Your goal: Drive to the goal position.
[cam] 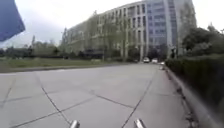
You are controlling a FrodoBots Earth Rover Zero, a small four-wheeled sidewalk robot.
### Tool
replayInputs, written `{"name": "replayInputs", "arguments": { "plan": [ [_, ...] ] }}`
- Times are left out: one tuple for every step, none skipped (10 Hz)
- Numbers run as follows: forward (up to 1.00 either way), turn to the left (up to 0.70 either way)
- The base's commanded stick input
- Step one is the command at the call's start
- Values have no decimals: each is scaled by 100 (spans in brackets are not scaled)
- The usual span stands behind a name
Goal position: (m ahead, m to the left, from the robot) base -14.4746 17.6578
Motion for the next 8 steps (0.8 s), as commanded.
{"name": "replayInputs", "arguments": {
  "plan": [
    [0, 70],
    [0, 70],
    [0, 70],
    [0, 70],
    [0, 70],
    [0, 70],
    [0, 70],
    [0, 70]
  ]
}}
